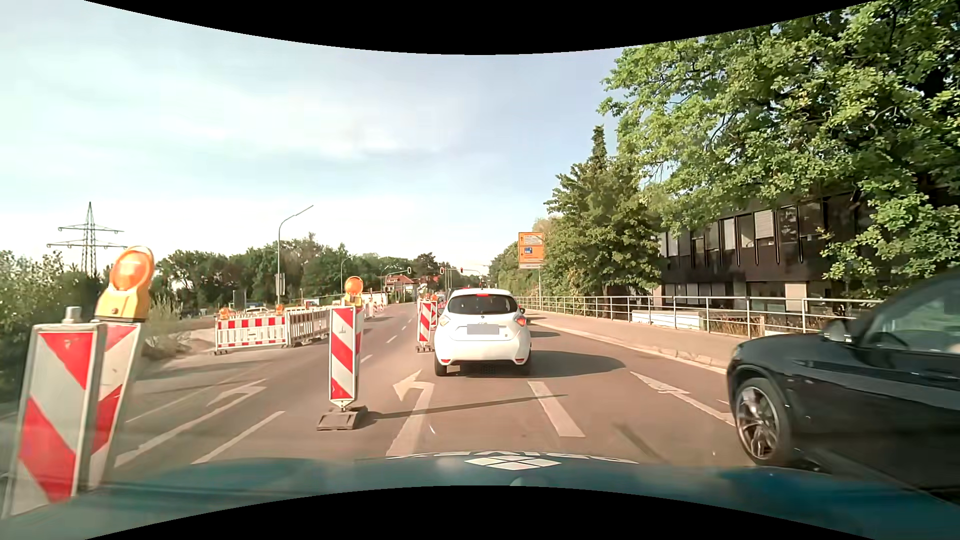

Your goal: Follow the waypoints while adhering to traffic rules and regulations

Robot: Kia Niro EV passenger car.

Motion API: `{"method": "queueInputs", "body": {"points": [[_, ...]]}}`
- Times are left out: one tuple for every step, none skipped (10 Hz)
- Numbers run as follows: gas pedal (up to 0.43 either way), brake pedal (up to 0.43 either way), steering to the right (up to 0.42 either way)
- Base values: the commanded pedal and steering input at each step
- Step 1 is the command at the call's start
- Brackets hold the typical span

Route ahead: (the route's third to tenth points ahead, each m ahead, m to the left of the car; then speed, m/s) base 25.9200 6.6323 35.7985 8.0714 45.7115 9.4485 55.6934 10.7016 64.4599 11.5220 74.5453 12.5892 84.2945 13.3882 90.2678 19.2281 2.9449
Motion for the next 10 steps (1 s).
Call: {"method": "queueInputs", "body": {"points": [[0.0, 0.122, -0.015], [0.0, 0.14, -0.017], [0.0, 0.152, -0.017], [0.0, 0.152, -0.018], [0.0, 0.159, -0.021], [0.0, 0.171, -0.024], [0.0, 0.177, -0.025], [0.0, 0.189, -0.024], [0.0, 0.201, -0.023], [0.0, 0.207, -0.019]]}}
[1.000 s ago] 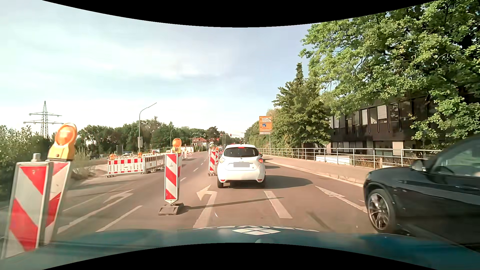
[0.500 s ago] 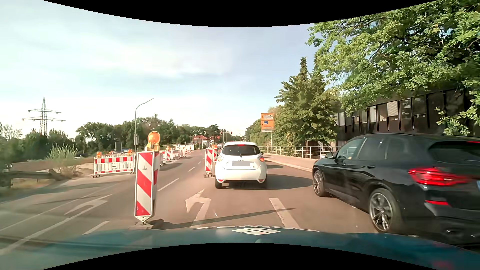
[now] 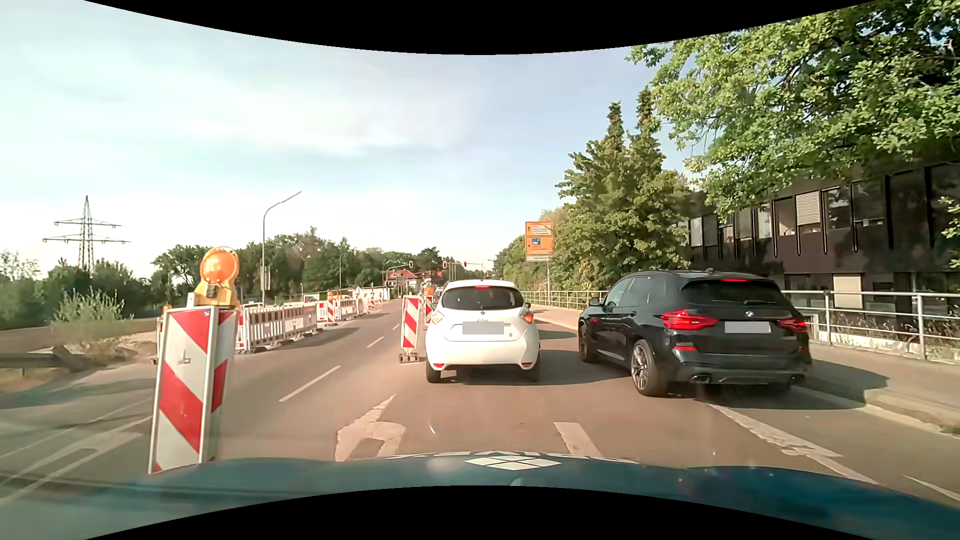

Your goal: Follow the waypoints while adhering to traffic rules and regulations

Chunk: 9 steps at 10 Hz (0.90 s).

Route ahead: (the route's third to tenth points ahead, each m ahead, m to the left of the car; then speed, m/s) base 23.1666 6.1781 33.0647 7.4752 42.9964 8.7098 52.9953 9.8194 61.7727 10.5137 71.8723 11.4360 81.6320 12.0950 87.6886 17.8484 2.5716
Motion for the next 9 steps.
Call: {"method": "queueInputs", "body": {"points": [[0.0, 0.207, -0.016], [0.0, 0.207, -0.016], [0.0, 0.207, -0.016], [0.0, 0.207, -0.019], [0.0, 0.213, -0.019], [0.0, 0.213, -0.021], [0.0, 0.22, -0.025], [0.0, 0.226, -0.026], [0.0, 0.232, -0.025]]}}
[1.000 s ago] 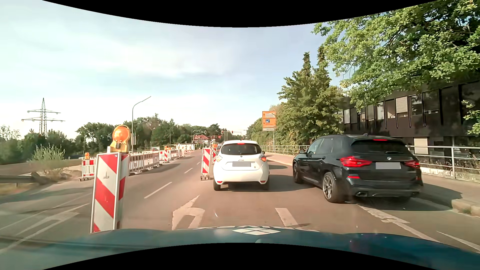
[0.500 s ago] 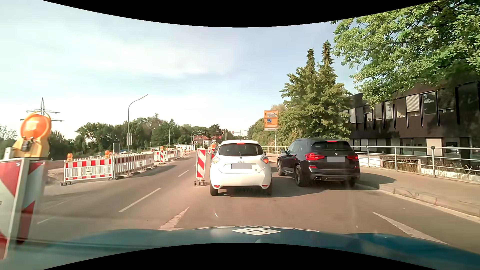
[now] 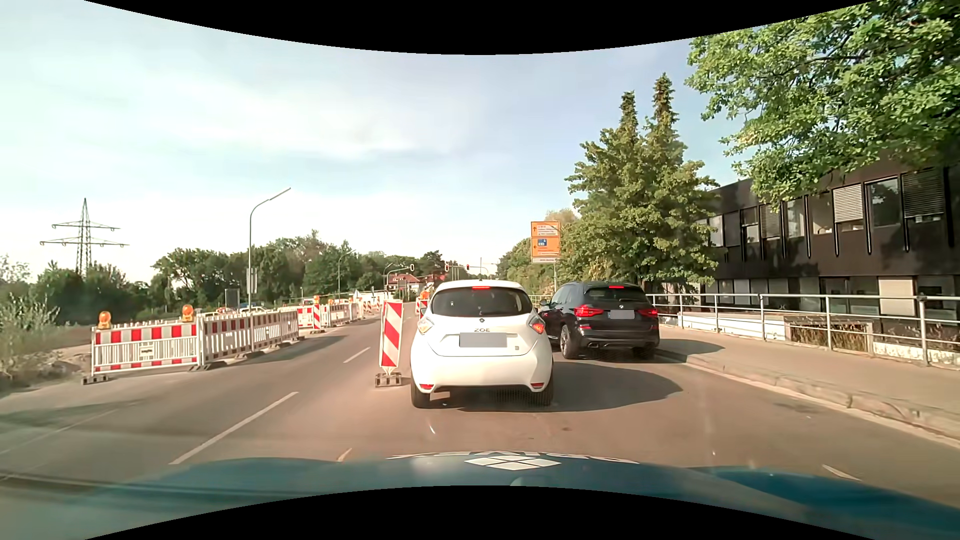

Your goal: Follow the waypoints while adhering to traffic rules and regulations

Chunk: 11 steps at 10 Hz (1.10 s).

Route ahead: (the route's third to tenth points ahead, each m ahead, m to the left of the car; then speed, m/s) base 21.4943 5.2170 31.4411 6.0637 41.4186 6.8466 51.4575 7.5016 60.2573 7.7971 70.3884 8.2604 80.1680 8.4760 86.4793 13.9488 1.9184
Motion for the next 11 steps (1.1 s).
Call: {"method": "queueInputs", "body": {"points": [[0.0, 0.238, -0.026], [0.0, 0.25, -0.026], [0.0, 0.262, -0.025], [0.0, 0.262, -0.026], [0.0, 0.262, -0.026], [0.0, 0.262, -0.025], [0.0, 0.268, -0.025], [0.0, 0.268, -0.025], [0.0, 0.268, -0.025], [0.0, 0.262, -0.025], [0.0, 0.25, -0.025]]}}
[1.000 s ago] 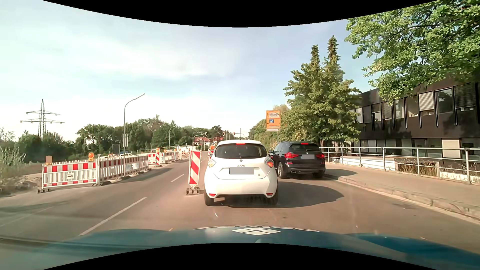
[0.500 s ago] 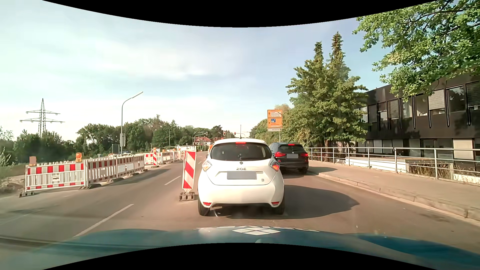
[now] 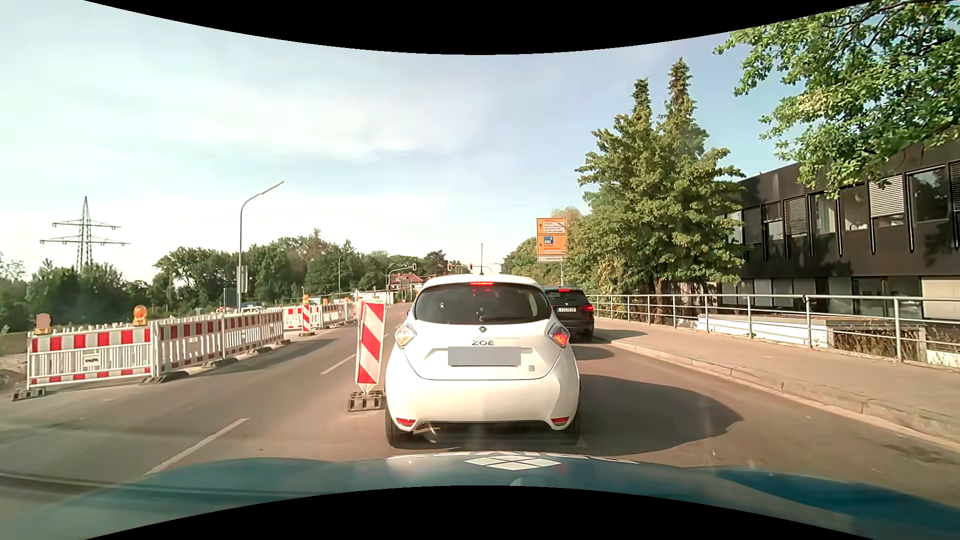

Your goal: Follow the waypoints while adhering to traffic rules and regulations

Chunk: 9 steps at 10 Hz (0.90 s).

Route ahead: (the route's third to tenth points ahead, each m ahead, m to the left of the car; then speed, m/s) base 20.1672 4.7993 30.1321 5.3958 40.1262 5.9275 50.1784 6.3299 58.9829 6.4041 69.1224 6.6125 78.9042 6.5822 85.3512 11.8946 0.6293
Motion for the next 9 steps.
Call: {"method": "queueInputs", "body": {"points": [[0.0, 0.232, -0.025], [0.0, 0.226, -0.025], [0.0, 0.232, -0.023], [0.0, 0.232, -0.022], [0.0, 0.232, -0.022], [0.0, 0.25, -0.022], [0.0, 0.256, -0.022], [0.0, 0.256, -0.021], [0.0, 0.244, -0.022]]}}
